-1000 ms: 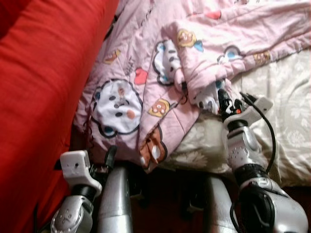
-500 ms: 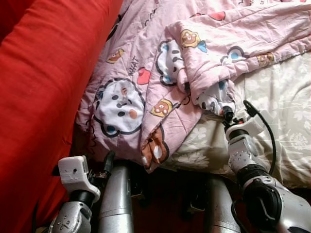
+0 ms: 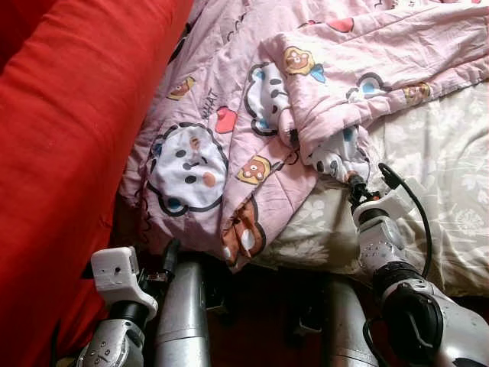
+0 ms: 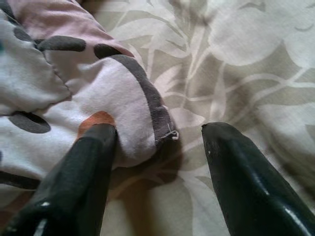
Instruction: Clean up the room
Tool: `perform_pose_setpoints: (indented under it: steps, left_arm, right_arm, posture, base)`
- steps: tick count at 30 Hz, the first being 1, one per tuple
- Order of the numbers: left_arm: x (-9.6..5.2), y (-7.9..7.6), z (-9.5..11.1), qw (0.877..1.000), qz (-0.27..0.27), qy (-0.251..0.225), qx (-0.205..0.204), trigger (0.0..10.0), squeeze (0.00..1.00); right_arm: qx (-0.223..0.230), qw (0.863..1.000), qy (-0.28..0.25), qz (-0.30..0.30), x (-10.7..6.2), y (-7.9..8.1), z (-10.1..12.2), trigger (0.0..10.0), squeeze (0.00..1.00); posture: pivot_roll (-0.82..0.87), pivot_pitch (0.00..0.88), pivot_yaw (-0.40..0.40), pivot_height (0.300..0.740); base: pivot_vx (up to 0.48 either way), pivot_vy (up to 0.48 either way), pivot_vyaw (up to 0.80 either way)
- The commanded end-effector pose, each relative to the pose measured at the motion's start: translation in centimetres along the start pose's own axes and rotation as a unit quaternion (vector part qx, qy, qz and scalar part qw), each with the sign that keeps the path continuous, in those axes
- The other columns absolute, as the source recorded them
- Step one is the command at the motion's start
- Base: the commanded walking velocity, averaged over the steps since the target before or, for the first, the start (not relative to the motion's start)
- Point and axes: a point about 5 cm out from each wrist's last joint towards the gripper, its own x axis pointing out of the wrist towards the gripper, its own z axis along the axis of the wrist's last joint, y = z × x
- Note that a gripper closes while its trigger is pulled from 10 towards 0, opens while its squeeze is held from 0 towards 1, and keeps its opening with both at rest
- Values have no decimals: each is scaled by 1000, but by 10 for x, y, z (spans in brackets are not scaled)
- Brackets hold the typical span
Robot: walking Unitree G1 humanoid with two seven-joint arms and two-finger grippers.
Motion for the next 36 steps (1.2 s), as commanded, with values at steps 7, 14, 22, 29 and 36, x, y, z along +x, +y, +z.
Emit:
perform_pose_setpoints:
  steps: [7, 14, 22, 29, 36]
  left_arm:
    - [-9, 6, -10, 999, 22, 26, 8, 10000, 0]
    - [-10, 6, -10, 999, 22, 28, 8, 10000, 0]
    - [-10, 6, -12, 999, 24, 32, 10, 10000, 0]
    - [-10, 7, -15, 999, 26, 36, 11, 10000, 0]
    - [-1, 7, -31, 998, 27, 49, 10, 10000, 0]
  right_arm:
    - [-2, 1000, 23, -12, -4, -10, -12, 0, 0]
    - [-5, 1000, 25, -10, -5, -10, -14, 0, 0]
    - [-29, 999, 36, -1, -6, -8, -19, 0, 0]
    - [-49, 998, 33, 4, -6, -7, -19, 0, 0]
    - [-64, 998, 10, 11, -7, -10, -14, 0, 0]
  posture:
    - [199, 662, -17, 608]
    - [199, 662, -17, 608]
    - [200, 661, -18, 608]
    - [197, 655, -20, 608]
    - [165, 595, -34, 608]
  base:
    - [0, 0, 0]
    - [0, 0, 0]
    - [0, 0, 0]
    - [0, 0, 0]
    - [0, 0, 0]
